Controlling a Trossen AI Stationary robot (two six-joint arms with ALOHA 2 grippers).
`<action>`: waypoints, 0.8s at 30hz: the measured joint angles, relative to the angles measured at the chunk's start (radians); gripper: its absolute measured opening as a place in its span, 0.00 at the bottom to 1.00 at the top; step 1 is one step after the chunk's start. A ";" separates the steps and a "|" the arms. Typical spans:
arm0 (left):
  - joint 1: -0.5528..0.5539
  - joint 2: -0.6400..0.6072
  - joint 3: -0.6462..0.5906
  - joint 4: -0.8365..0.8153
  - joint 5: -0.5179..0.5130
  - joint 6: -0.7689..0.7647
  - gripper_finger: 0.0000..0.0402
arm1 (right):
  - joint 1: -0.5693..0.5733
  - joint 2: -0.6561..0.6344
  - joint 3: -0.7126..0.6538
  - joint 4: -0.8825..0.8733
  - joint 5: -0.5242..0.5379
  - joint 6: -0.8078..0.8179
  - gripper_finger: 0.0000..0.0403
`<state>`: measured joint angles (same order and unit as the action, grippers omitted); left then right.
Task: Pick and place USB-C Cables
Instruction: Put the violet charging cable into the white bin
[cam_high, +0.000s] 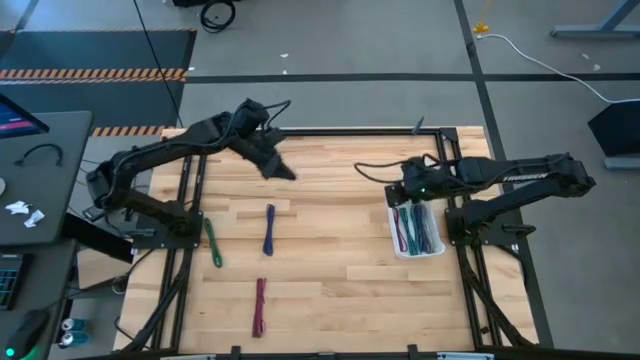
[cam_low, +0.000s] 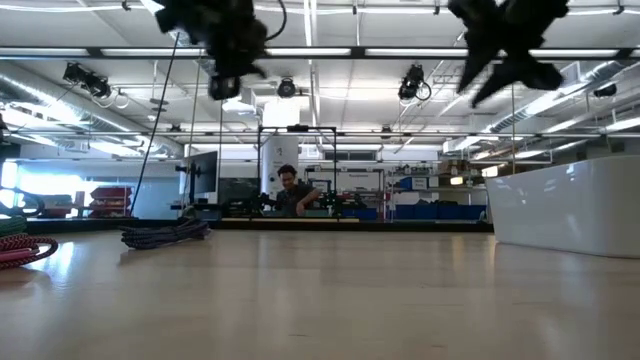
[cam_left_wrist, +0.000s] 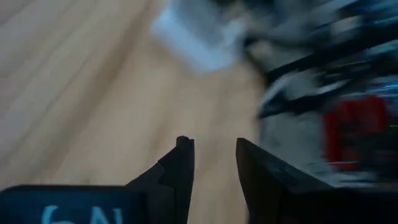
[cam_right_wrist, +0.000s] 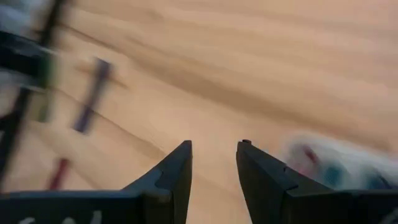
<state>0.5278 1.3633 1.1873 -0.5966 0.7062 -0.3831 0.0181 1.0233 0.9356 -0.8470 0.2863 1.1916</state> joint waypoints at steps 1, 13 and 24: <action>0.000 -0.014 0.000 -0.090 -0.056 0.033 0.30 | 0.000 0.000 -0.002 0.061 0.018 -0.042 0.32; -0.084 -0.002 -0.001 -0.628 -0.614 -0.130 0.36 | -0.037 0.041 -0.051 0.302 0.034 -0.384 0.32; -0.145 0.092 -0.001 -0.624 -0.573 -0.334 0.68 | -0.144 0.046 -0.051 0.279 -0.101 -0.609 0.32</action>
<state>0.3823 1.4555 1.1862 -1.2203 0.1335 -0.7171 -0.1255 1.0691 0.8848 -0.5684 0.1857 0.5831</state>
